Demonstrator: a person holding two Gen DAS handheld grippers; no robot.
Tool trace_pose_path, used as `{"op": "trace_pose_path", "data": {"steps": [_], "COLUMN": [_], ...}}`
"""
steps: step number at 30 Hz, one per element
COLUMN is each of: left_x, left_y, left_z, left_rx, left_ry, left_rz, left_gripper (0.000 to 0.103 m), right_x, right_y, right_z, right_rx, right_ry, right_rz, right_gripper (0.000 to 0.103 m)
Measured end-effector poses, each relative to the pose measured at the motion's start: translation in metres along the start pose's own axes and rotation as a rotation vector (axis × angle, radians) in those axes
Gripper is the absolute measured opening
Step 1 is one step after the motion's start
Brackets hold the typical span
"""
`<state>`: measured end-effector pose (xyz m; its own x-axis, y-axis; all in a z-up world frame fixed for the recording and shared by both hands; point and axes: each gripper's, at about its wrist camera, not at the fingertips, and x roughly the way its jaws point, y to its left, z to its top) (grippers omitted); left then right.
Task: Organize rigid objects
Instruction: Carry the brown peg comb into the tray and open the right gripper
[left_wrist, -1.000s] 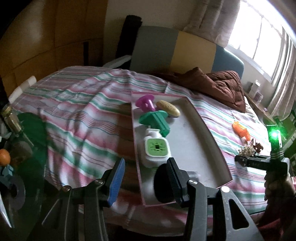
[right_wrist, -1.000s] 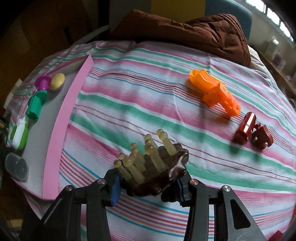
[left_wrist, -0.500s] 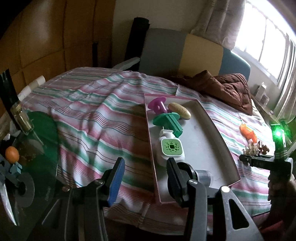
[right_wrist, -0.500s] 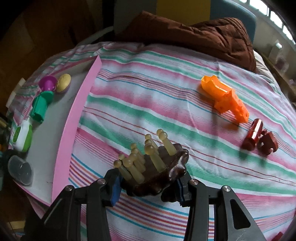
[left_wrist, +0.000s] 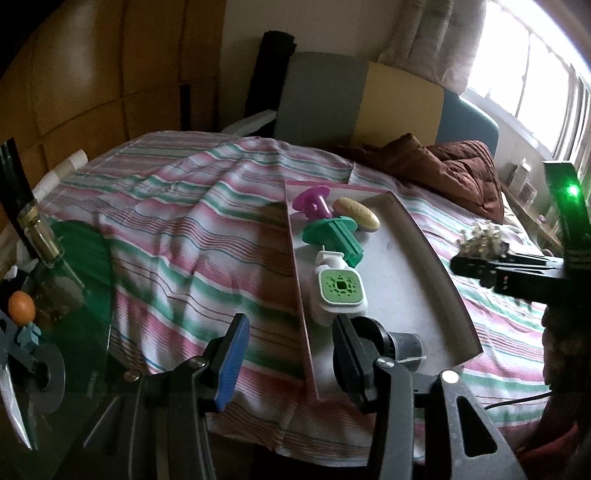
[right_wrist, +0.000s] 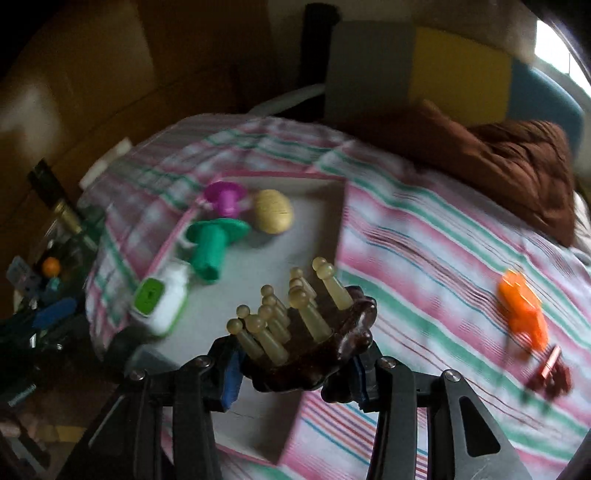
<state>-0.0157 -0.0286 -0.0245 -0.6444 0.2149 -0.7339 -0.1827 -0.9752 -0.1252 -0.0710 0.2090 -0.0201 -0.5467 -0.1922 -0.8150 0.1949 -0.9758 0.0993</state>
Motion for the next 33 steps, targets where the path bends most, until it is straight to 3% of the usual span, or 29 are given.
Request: {"op": "trace_pose_path", "data": {"steps": [3,8,15,23,27,33], "left_x": [0.000,0.005,0.008,0.010,0.008,0.004], "left_y": [0.004,0.008,0.008,0.005,0.003,-0.003], "left_z": [0.000,-0.002,-0.003,-0.001,0.000,0.000], "left_rx": [-0.015,-0.023,-0.029,-0.020,-0.016,0.002], "left_ry": [-0.008,0.005,0.008,0.009,0.008,0.002], "left_rz": [0.004,0.003,0.005,0.008,0.009,0.012], "left_gripper": [0.047,0.047,0.047,0.047,0.047,0.047], "right_x": [0.016,0.048,0.087,0.109,0.096,0.069], "right_y": [0.014,0.033,0.041,0.039,0.038,0.035], "right_z": [0.009,0.019,0.043,0.050,0.048,0.036], "right_rx": [-0.010,-0.053,-0.077,-0.066,-0.056,-0.059], "right_ry": [0.053,0.123,0.146,0.170,0.126,0.060], "right_rz": [0.047,0.038,-0.050,-0.055,-0.051,-0.037], "right_gripper": [0.046,0.047,0.047,0.048,0.062,0.074]}}
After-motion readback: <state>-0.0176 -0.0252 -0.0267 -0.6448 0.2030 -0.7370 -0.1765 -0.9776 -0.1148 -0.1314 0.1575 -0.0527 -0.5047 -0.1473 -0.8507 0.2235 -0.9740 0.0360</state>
